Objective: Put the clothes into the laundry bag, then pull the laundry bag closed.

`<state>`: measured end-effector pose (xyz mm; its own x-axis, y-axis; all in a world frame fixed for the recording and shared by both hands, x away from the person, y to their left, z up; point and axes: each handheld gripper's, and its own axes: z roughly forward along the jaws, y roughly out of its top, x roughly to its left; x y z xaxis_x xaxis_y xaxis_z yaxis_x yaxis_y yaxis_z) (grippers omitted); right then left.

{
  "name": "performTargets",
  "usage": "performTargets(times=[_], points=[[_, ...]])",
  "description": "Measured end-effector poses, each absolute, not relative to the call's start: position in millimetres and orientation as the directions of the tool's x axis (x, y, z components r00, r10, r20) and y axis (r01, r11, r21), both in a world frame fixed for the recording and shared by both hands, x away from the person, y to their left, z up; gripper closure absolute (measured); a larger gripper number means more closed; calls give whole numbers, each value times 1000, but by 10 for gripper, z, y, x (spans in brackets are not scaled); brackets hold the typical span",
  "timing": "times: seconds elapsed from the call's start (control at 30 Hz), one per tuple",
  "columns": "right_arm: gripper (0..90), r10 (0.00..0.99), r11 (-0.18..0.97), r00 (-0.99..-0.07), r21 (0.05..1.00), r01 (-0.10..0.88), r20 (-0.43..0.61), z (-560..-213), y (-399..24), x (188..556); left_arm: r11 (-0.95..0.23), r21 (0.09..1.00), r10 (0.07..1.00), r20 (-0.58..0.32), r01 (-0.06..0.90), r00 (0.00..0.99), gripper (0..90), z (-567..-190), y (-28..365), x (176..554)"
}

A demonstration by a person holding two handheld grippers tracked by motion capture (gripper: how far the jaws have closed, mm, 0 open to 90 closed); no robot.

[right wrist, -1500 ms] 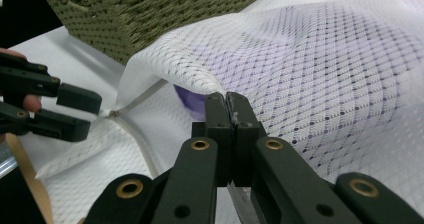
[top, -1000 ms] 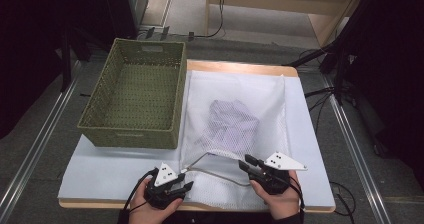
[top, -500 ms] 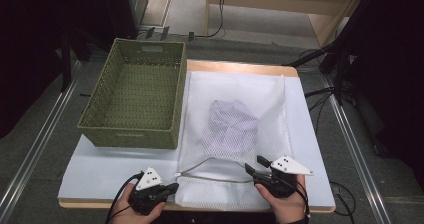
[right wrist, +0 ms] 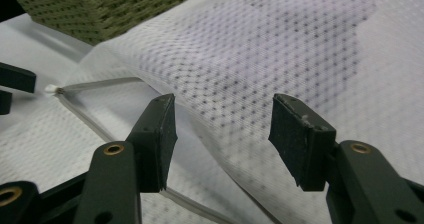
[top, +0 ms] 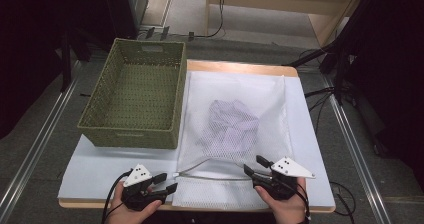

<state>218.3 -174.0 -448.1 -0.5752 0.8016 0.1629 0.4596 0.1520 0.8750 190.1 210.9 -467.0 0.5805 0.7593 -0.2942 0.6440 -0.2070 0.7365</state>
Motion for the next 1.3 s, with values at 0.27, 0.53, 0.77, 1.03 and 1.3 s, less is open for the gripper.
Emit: performTargets(times=[0.27, 0.53, 0.77, 1.03, 1.3], points=[[551, 762, 158, -624, 883, 442, 176, -4400, -1574, 2133, -176, 708, 744, -359, 684, 564, 397, -4672, 2024, 1898], [820, 688, 217, -696, 859, 464, 203, -4461, -1258, 2108, -220, 692, 795, -282, 688, 538, 403, -4696, 1829, 1879], [900, 630, 299, -748, 824, 481, 208, -4591, -874, 2123, -201, 687, 805, -290, 698, 517, 630, -4713, 1817, 1874], [872, 587, 335, -777, 806, 488, 227, -4665, -513, 2219, -143, 694, 780, -360, 706, 512, 900, -4721, 1893, 1868], [639, 562, 357, -794, 798, 486, 231, -4724, -363, 2328, -128, 733, 777, -345, 669, 527, 900, -4654, 1930, 1837]])
